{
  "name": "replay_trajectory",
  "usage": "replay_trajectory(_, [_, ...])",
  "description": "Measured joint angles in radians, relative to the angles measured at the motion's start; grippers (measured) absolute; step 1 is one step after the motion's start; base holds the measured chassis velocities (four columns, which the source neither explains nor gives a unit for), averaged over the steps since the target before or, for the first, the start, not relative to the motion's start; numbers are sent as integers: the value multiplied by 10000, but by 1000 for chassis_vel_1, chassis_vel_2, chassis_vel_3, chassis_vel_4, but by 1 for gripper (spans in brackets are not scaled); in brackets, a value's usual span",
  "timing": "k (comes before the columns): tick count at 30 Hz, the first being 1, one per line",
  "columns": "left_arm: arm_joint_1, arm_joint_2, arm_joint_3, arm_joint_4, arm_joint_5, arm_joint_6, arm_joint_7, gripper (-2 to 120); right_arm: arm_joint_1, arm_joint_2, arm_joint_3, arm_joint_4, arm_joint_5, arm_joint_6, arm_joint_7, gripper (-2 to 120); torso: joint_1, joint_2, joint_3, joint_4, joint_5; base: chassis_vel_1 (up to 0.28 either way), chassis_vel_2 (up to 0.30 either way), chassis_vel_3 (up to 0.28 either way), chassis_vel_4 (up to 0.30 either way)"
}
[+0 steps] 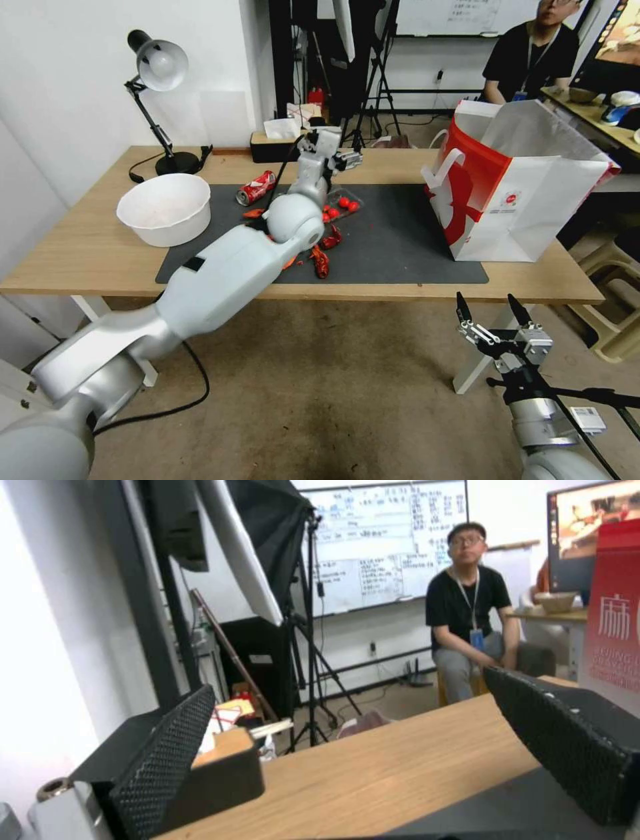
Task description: Pick up the trash from the table and place it into the takeout bag.
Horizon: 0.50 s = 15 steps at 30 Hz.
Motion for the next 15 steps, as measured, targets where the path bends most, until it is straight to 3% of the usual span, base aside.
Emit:
replay_trajectory(5, [1039,306,-757,-491,284,-133,173,100,-37,53,-35,-6,-69,23,0,100,0,0,0,2,-2,0,0,0,0])
replay_trajectory(8, [2339,740,-1778,-1130,728,-231,376,100,-46,36,-44,6,-95,27,13,100,1,0,0,2,-2,0,0,0,0])
replay_trajectory(15, [3312,1245,-2482,-1744,938,-366,227,100,-4,-44,-73,12,-95,21,30,100,0,0,0,0,3,0,0,0,0])
